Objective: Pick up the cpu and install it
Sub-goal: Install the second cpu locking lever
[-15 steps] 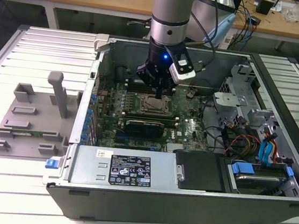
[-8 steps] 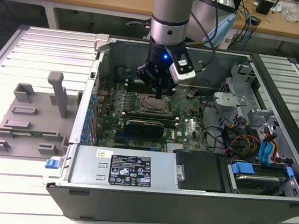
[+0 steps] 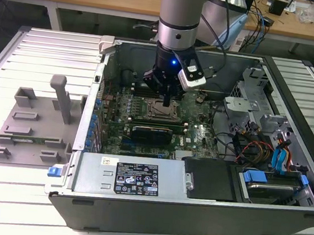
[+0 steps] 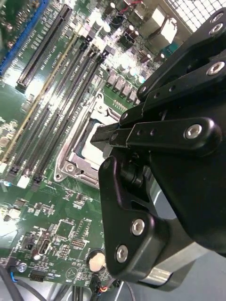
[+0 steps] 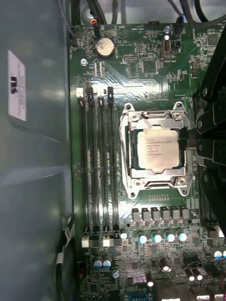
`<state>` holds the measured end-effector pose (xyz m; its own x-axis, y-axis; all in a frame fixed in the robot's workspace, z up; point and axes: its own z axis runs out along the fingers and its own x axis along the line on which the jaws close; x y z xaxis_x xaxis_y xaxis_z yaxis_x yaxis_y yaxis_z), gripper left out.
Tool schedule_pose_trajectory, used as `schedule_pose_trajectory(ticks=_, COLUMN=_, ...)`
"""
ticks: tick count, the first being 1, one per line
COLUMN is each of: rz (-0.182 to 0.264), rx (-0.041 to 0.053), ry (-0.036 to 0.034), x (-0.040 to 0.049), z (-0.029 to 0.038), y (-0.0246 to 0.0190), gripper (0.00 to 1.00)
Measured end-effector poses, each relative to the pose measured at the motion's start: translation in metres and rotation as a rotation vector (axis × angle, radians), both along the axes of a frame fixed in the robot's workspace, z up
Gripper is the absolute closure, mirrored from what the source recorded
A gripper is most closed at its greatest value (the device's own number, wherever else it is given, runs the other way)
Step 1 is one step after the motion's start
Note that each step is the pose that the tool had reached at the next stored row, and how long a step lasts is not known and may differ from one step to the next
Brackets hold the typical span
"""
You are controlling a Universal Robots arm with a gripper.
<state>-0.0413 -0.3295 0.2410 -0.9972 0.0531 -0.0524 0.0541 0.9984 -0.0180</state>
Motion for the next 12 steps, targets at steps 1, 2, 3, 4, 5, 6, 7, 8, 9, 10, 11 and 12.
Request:
schedule_pose_trajectory(ticks=1, rz=0.0, rx=0.0, ry=0.0, x=0.0, z=0.0, y=-0.0012, gripper=0.89)
schedule_pose_trajectory(ticks=2, rz=0.0, rx=0.0, ry=0.0, x=0.0, z=0.0, y=-0.0025, gripper=0.89)
schedule_pose_trajectory(ticks=3, rz=0.0, rx=0.0, ry=0.0, x=0.0, z=0.0, y=-0.0051, gripper=0.89)
schedule_pose_trajectory(ticks=4, rz=0.0, rx=-0.0001, ry=0.0, x=0.0, z=0.0, y=-0.0075, gripper=0.89)
schedule_pose_trajectory(ticks=5, rz=0.0, rx=-0.0001, ry=0.0, x=0.0, z=0.0, y=-0.0105, gripper=0.89)
schedule_pose_trajectory(ticks=6, rz=0.0, rx=0.0, ry=0.0, x=0.0, z=0.0, y=-0.0119, gripper=0.89)
schedule_pose_trajectory(ticks=7, rz=0.0, rx=0.0, ry=0.0, x=0.0, z=0.0, y=-0.0129, gripper=0.89)
schedule_pose_trajectory(ticks=8, rz=0.0, rx=-0.0001, ry=0.0, x=0.0, z=0.0, y=-0.0157, gripper=0.89)
schedule_pose_trajectory(ticks=9, rz=0.0, rx=0.0, ry=0.0, x=0.0, z=0.0, y=-0.0166, gripper=0.89)
schedule_pose_trajectory(ticks=10, rz=0.0, rx=0.0, ry=0.0, x=0.0, z=0.0, y=-0.0173, gripper=0.89)
schedule_pose_trajectory(ticks=11, rz=0.0, rx=0.0, ry=0.0, x=0.0, z=0.0, y=-0.0191, gripper=0.89)
schedule_pose_trajectory(ticks=12, rz=0.0, rx=-0.0001, ry=0.0, x=0.0, z=0.0, y=-0.0212, gripper=0.89)
